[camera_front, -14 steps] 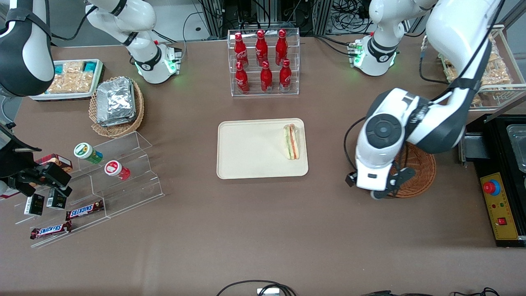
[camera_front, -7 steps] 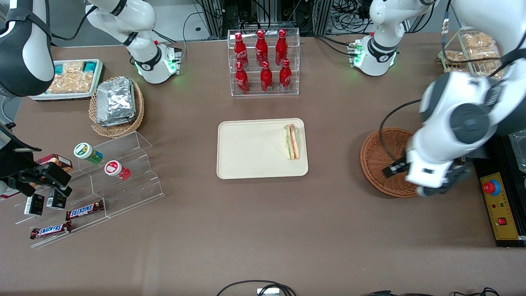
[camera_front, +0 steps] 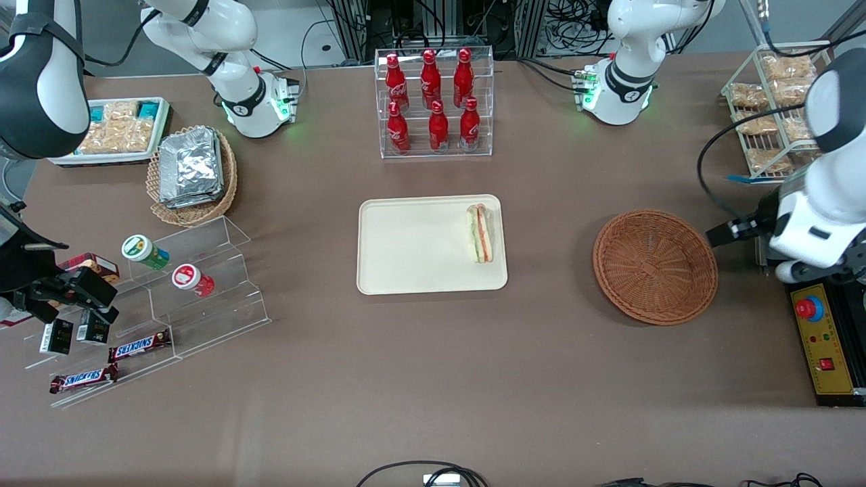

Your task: Place sandwich from basket to tray

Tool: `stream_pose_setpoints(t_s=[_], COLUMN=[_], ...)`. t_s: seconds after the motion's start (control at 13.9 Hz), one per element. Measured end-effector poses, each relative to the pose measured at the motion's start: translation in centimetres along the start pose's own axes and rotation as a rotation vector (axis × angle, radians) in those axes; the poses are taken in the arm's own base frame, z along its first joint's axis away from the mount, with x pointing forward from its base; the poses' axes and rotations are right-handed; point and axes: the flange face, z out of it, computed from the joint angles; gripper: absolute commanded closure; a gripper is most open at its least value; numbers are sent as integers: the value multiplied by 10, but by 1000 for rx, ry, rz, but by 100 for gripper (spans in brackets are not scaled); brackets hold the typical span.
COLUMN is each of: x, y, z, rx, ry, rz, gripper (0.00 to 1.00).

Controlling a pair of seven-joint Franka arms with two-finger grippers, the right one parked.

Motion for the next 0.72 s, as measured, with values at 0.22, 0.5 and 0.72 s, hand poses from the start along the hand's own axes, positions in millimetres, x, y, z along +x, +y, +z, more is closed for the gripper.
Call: stream_pose_setpoints(t_s=[0.22, 0.5, 0.72], x=[-19, -47, -57], y=[-28, -24, -8], z=[-25, -54, -61], rx=[-52, -61, -55], ry=[-6, 21, 36], rz=[127, 222, 253], gripper=[0, 0, 0])
